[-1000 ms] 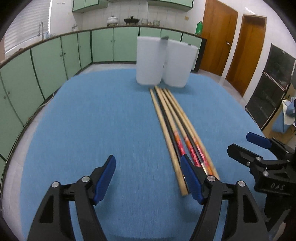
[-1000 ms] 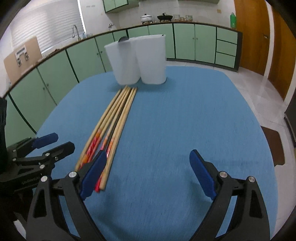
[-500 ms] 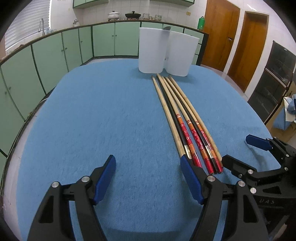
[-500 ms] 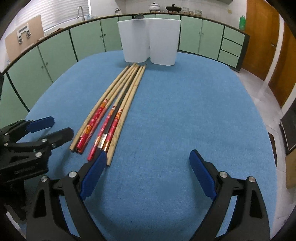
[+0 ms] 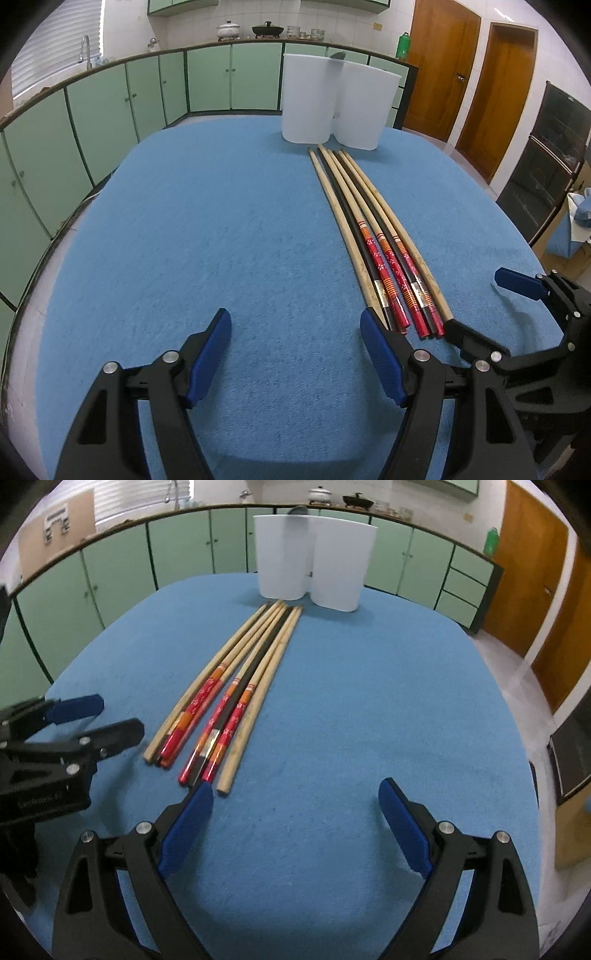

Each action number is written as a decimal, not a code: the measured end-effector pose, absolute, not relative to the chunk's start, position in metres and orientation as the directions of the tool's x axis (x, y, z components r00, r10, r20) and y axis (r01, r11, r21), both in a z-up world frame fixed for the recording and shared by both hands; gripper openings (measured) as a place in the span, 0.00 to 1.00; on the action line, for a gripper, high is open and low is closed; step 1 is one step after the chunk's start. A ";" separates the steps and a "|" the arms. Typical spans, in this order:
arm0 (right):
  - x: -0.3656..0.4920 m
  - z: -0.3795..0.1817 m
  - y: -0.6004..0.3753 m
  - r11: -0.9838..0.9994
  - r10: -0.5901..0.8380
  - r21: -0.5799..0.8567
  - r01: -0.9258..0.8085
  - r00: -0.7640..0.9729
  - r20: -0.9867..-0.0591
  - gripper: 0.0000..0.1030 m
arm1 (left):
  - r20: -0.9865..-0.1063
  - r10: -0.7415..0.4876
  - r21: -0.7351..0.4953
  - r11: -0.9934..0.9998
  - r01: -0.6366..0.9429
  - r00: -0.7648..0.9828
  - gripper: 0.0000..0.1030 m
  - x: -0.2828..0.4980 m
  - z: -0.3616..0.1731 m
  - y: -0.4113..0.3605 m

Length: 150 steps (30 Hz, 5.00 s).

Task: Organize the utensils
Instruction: 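Move both open tools back over the chopstick bundle, then grasp one plain wooden chopstick at its end with the right tool, then grasp another wooden chopstick at its end with the left tool, then drop wooden chopstick into caddy with left tool while right tool drops its chopstick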

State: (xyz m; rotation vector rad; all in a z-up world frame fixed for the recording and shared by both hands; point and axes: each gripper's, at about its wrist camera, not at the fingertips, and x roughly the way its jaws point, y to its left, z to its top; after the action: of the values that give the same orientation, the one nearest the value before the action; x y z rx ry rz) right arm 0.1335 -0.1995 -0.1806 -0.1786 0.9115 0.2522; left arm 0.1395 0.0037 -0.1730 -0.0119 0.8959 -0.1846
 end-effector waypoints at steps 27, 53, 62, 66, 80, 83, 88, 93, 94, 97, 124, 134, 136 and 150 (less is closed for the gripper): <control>0.136 -0.178 -0.207 0.958 0.214 0.052 -0.283 0.580 -0.786 0.06 | -0.783 -0.190 -0.069 0.973 0.222 0.592 0.70 0.134 -0.173 -0.017; 0.141 -0.180 -0.210 0.961 0.229 0.088 -0.260 0.578 -0.783 0.07 | -0.791 -0.108 -0.001 0.985 0.174 0.602 0.68 0.138 -0.177 -0.012; 0.140 -0.179 -0.213 0.959 0.248 0.112 -0.261 0.577 -0.778 0.06 | -0.778 -0.169 -0.044 0.975 0.217 0.605 0.07 0.135 -0.173 -0.019; 0.138 -0.177 -0.215 0.959 0.256 0.127 -0.253 0.586 -0.768 0.06 | -0.774 -0.177 -0.054 0.975 0.214 0.608 0.07 0.134 -0.172 -0.019; 0.132 -0.129 -0.233 0.961 0.262 0.119 -0.250 0.684 -0.681 0.06 | -0.666 -0.175 -0.040 0.979 0.199 0.725 0.06 0.121 -0.111 -0.009; 0.133 -0.112 -0.240 0.959 0.272 0.122 -0.257 0.703 -0.657 0.06 | -0.626 -0.179 -0.037 0.979 0.200 0.759 0.06 0.121 -0.091 -0.006; 0.138 -0.077 -0.249 0.952 0.300 0.147 -0.267 0.740 -0.601 0.06 | -0.551 -0.189 -0.037 0.979 0.202 0.813 0.06 0.123 -0.055 -0.001; 0.148 -0.033 -0.256 0.943 0.331 0.149 -0.298 0.782 -0.528 0.06 | -0.472 -0.207 -0.038 0.976 0.215 0.857 0.06 0.132 -0.020 0.003; 0.150 -0.026 -0.255 0.941 0.336 0.149 -0.303 0.786 -0.519 0.06 | -0.456 -0.216 -0.039 0.974 0.223 0.864 0.06 0.135 -0.012 0.005; 0.161 -0.002 -0.257 0.934 0.355 0.152 -0.323 0.792 -0.496 0.06 | -0.428 -0.235 -0.041 0.970 0.241 0.873 0.06 0.145 0.004 0.007; 0.294 0.130 -0.261 0.937 0.348 0.088 -0.338 0.895 -0.278 0.06 | -0.183 -0.262 0.045 0.961 0.275 0.947 0.06 0.240 0.116 -0.019; 0.370 0.063 -0.253 0.949 0.316 0.111 -0.296 0.867 -0.386 0.06 | -0.277 -0.259 0.001 0.963 0.270 0.925 0.06 0.307 0.066 -0.028; 0.378 0.050 -0.253 0.950 0.313 0.128 -0.286 0.854 -0.415 0.06 | -0.315 -0.256 -0.008 0.964 0.267 0.914 0.06 0.318 0.053 -0.027; 0.361 0.023 -0.252 0.955 0.297 0.166 -0.247 0.829 -0.474 0.37 | -0.427 -0.257 -0.049 0.964 0.262 0.867 0.18 0.329 0.019 -0.017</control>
State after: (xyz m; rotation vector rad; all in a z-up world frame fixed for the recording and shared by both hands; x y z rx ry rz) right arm 0.3608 -0.2525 0.0227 0.0989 0.5185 0.2888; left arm 0.3295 -0.0169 0.0190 0.0103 0.4451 -0.2719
